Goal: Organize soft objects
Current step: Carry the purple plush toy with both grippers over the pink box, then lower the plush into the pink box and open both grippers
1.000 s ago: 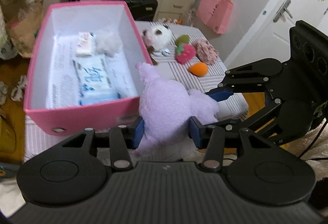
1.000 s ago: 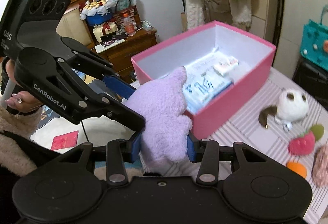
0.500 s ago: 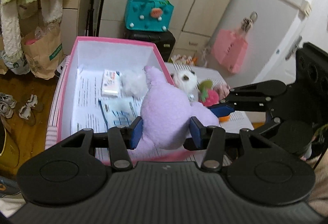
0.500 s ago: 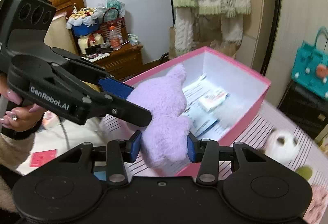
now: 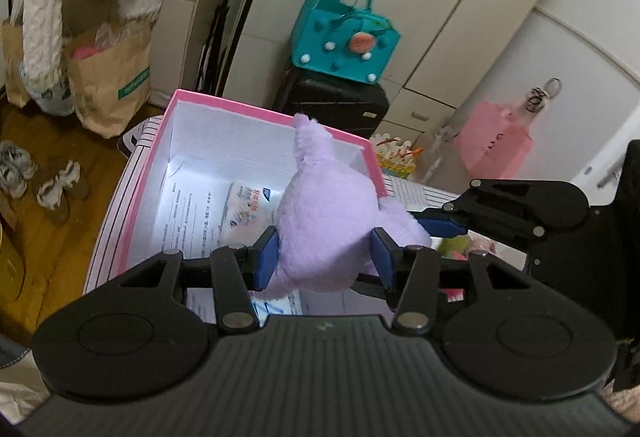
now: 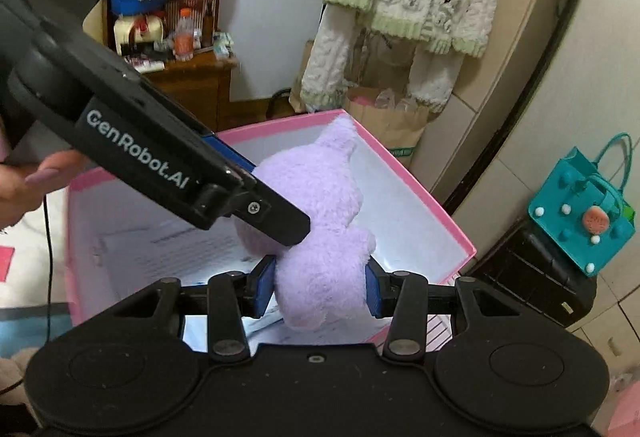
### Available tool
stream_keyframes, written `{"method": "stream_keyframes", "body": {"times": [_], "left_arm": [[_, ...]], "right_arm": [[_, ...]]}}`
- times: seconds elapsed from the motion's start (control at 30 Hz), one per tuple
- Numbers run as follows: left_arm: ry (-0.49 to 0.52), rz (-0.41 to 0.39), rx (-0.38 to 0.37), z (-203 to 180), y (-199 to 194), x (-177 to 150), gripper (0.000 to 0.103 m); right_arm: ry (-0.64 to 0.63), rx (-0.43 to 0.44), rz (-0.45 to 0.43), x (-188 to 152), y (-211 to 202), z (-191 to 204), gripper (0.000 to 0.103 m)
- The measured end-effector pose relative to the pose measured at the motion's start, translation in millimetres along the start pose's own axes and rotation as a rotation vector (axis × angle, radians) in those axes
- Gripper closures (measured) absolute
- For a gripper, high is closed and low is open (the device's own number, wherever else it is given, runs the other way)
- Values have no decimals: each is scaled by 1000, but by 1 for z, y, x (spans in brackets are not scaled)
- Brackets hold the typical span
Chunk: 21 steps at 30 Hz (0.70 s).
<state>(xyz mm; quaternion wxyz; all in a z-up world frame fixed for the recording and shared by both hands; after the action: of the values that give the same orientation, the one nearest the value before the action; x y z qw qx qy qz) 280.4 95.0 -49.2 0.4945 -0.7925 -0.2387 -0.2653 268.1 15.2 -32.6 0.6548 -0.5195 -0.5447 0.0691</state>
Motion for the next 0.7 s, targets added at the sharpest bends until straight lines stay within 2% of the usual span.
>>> {"method": "stream_keyframes", "body": {"times": [0.2, 0.33, 0.5, 0.63, 0.7], "left_arm": [[-105, 65, 48, 21, 37, 13, 55], [-134, 112, 98, 32, 59, 16, 55], [-182, 186, 119, 43, 83, 14, 56], [-178, 191, 128, 44, 89, 11, 58], [-183, 186, 124, 43, 93, 11, 64]], "right_arm": [[-46, 20, 96, 9, 41, -19, 53], [-60, 34, 165, 9, 67, -26, 53], [-104, 9, 230, 3, 86, -32, 53], [-104, -11, 242, 1, 91, -37, 53], [-100, -11, 248, 1, 92, -38, 53]]}}
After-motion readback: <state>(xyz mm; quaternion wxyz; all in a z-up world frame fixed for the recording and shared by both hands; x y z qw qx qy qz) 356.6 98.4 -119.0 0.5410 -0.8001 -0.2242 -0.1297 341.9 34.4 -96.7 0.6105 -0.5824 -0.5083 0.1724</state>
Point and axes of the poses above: each gripper's, at about its wrist camera, not at the fingertips, and y roughly the way its jaws point, z to its left, x to its top, the point moved 9 cm from there along y, roughly the way its jaws point, and after that the axes turned 5 degrees about x, right-handed, at the moved point
